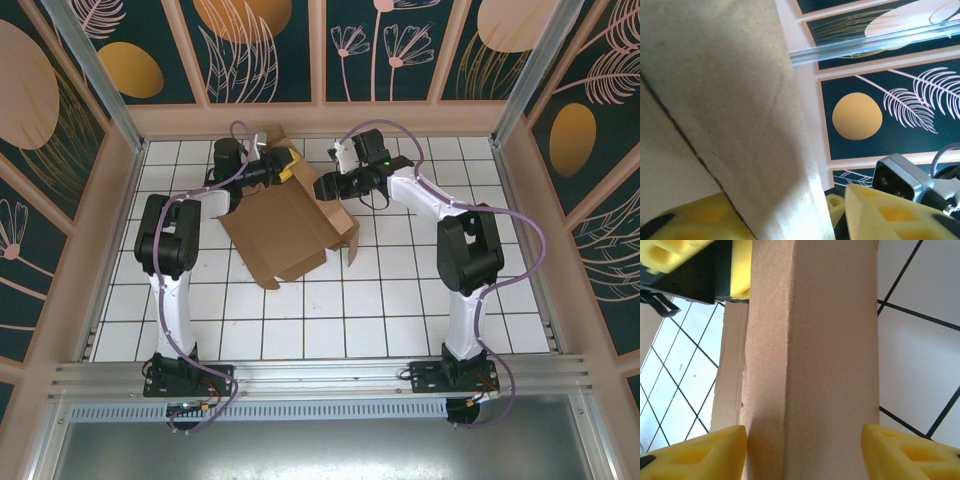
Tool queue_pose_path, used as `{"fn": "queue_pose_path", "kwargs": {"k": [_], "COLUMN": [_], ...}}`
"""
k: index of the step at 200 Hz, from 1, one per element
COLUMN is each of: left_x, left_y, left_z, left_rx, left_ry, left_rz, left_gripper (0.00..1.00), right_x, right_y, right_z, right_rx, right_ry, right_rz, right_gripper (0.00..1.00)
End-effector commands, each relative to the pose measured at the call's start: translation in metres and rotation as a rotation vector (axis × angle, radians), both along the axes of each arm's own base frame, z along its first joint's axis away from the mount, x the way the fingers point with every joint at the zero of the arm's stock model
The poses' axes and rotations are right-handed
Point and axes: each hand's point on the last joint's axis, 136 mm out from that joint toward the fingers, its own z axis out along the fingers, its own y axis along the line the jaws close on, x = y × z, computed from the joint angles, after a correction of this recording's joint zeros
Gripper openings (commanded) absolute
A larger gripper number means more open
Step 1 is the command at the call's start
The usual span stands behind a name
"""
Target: Fold the paper box
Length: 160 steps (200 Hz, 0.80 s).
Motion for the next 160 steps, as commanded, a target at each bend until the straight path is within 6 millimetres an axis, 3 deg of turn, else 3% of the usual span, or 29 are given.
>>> {"fn": "queue_pose_path", "kwargs": {"k": [1,34,53,87,122,126,160], "left_x": [0.001,0.000,0.002,-0.003,-0.015,-0.019,-0.032], "left_y": [-0.004,0.002,0.017,0.050,0.060,0.061,0.067], "left_z": [0.011,0.020,0.027,0.049,0.075,0.064,0.048], "left_rx": [-0.034,-0.077,-0.082,-0.140,-0.176,-0.159,-0.152], "left_ry": [-0.061,-0.051,-0.047,-0.061,-0.085,-0.064,0.012], "left_rz": [-0.045,0.018,0.155,0.430,0.617,0.636,0.803], "left_gripper": [0.38,0.10,0.00,0.00,0.00,0.00,0.00], "right_x": [-0.011,0.000,0.011,0.025,0.032,0.030,0.006], "right_y": [-0.004,-0.011,-0.018,-0.027,-0.050,-0.052,-0.052], "right_z": [-0.022,-0.011,0.012,0.080,0.114,0.117,0.139], "right_rx": [-0.033,-0.044,-0.041,-0.021,-0.145,-0.144,-0.034], "right_ry": [0.059,0.018,-0.035,-0.174,-0.330,-0.338,-0.317], "right_rz": [0.030,-0.023,-0.084,-0.178,-0.371,-0.386,-0.394], "right_gripper": [0.61,0.62,0.65,0.71,0.72,0.71,0.65]}}
